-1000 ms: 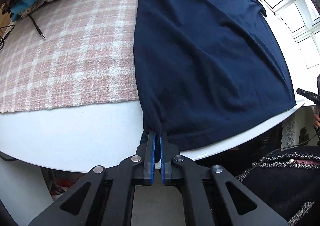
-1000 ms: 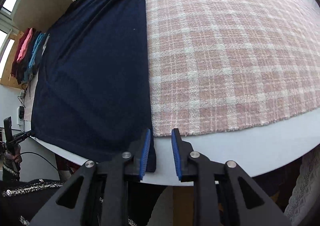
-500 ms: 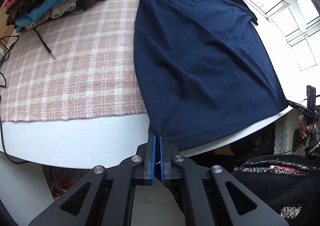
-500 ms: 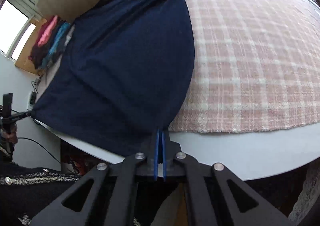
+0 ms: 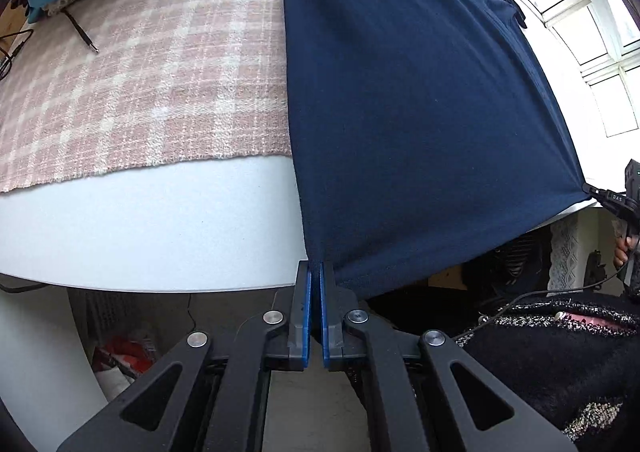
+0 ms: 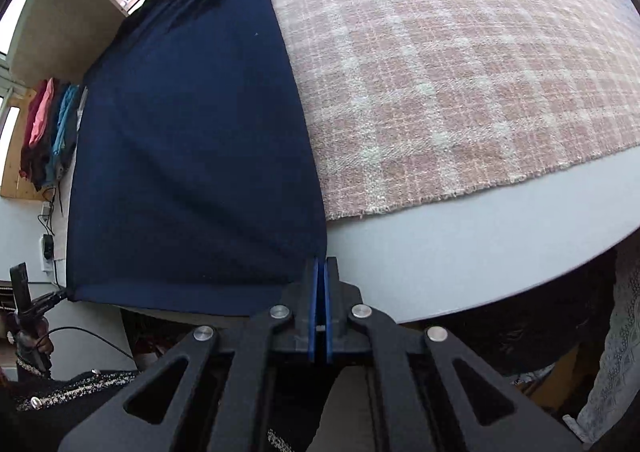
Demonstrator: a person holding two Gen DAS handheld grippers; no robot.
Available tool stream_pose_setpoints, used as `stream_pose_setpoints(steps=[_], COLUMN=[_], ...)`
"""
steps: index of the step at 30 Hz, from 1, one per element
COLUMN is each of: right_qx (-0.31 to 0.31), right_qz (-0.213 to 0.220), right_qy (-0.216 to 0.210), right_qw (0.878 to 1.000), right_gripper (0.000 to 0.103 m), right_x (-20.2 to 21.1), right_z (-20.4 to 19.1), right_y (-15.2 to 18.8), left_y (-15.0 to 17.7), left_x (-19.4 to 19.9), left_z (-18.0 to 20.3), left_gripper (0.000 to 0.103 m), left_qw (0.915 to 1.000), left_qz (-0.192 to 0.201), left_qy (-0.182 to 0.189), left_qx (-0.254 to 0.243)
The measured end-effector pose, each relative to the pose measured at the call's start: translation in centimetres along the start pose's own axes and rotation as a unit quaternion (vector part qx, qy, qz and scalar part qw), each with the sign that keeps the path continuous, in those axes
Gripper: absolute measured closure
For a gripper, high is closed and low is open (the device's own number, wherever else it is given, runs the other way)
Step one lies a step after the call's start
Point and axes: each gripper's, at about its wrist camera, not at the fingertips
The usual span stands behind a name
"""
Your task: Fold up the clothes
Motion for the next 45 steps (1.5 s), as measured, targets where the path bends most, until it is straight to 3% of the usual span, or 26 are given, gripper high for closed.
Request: stream_pose_setpoints(steps=[3, 5, 7, 8, 11, 13, 17, 21, 23, 24, 25, 27, 30, 32, 35, 38, 39, 41, 45], right_qx=[0.037, 0.052, 0.058, 0.060, 0.081, 0.089, 0.065, 0.043, 0.042, 0.042, 0.043, 0.055, 0.052, 0.019, 0.017, 0.026, 0.028, 0.033, 0.056], right_qz=[-0.039, -0.013, 0.042, 0.067, 0.116, 0.124, 0.104, 0.070, 0.076, 0.079, 0.077, 0.085, 0.155, 0.147, 0.092, 0.111, 0.113, 0.115, 0.108], right_qy=[0.029, 0.034, 0.012, -0.002, -0.049, -0.060, -0.077, -0.060, -0.060, -0.060, -0.071, -0.093, -0.050, -0.073, -0.080, -0.082, -0.095, -0.117, -0.143], right_qw=[0.998, 0.998, 0.997, 0.996, 0.989, 0.986, 0.989, 0.995, 0.994, 0.994, 0.994, 0.990, 0.985, 0.986, 0.992, 0.990, 0.989, 0.986, 0.982], right_gripper=[0.092, 0.084, 0.056, 0.052, 0.051, 0.051, 0.051, 0.051, 0.059, 0.083, 0.100, 0.100, 0.101, 0.101, 0.100, 0.088, 0.083, 0.083, 0.083], right_x=[0.6, 2.8, 5.3, 6.1, 5.4, 3.0, -3.5, -8.5, -8.7, -8.8, -8.7, -7.8, -4.9, -5.5, -7.1, -5.8, -5.0, -3.2, 0.4], right_z=[-1.1, -1.6, -2.2, -2.6, -4.9, -5.7, -7.6, -8.0, -7.9, -7.9, -7.9, -7.9, -6.3, -5.0, -5.1, -5.2, -5.0, -4.4, -2.7], right_y=[-1.9, -4.8, -9.0, -11.5, -20.2, -26.0, -35.5, -40.6, -41.2, -41.5, -41.8, -42.0, -42.1, -42.8, -43.3, -42.7, -42.2, -40.6, -34.5], left_y=[-0.1, -0.2, -0.1, 0.0, -0.6, -1.0, -1.9, -2.8, -3.3, -3.5, -3.6, -3.8, -3.8, -3.7, -3.6, -3.5, -3.4, -3.0, -1.5], left_x=[-0.5, -0.9, -1.1, -0.9, 0.0, 0.7, 2.0, 1.3, -0.4, -1.2, -1.6, -2.1, -2.0, -1.8, -1.5, -1.3, -1.2, 0.4, 3.6], left_z=[0.0, 0.0, -0.3, -0.4, 0.3, 0.8, 1.9, 2.9, 3.3, 3.5, 3.6, 3.6, 3.1, 3.0, 2.9, 2.8, 2.7, 2.5, 1.4], left_gripper=[0.099, 0.098, 0.095, 0.095, 0.097, 0.097, 0.094, 0.094, 0.094, 0.094, 0.094, 0.092, 0.092, 0.092, 0.092, 0.092, 0.092, 0.092, 0.078], left_qw=[1.0000, 0.9999, 0.9995, 0.9994, 0.9989, 0.9984, 0.9966, 0.9959, 0.9964, 0.9966, 0.9966, 0.9966, 0.9960, 0.9957, 0.9951, 0.9946, 0.9944, 0.9941, 0.9924], left_qz=[-0.009, -0.015, -0.020, -0.020, -0.005, 0.006, 0.027, 0.025, 0.008, 0.000, -0.003, -0.004, -0.004, -0.004, -0.005, -0.005, -0.005, 0.011, 0.040], left_qy=[-0.004, -0.006, -0.019, -0.024, -0.036, -0.045, -0.062, -0.067, -0.062, -0.060, -0.059, -0.059, -0.055, -0.059, -0.063, -0.068, -0.070, -0.069, -0.079], left_qx=[0.002, 0.004, 0.012, 0.018, 0.029, 0.035, 0.048, 0.056, 0.057, 0.057, 0.057, 0.057, 0.070, 0.072, 0.075, 0.078, 0.079, 0.082, 0.085])
Point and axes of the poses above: each gripper's, at about its wrist camera, not at the fingertips, and x roughly against the way its jaws point, z to its right, y to its underside
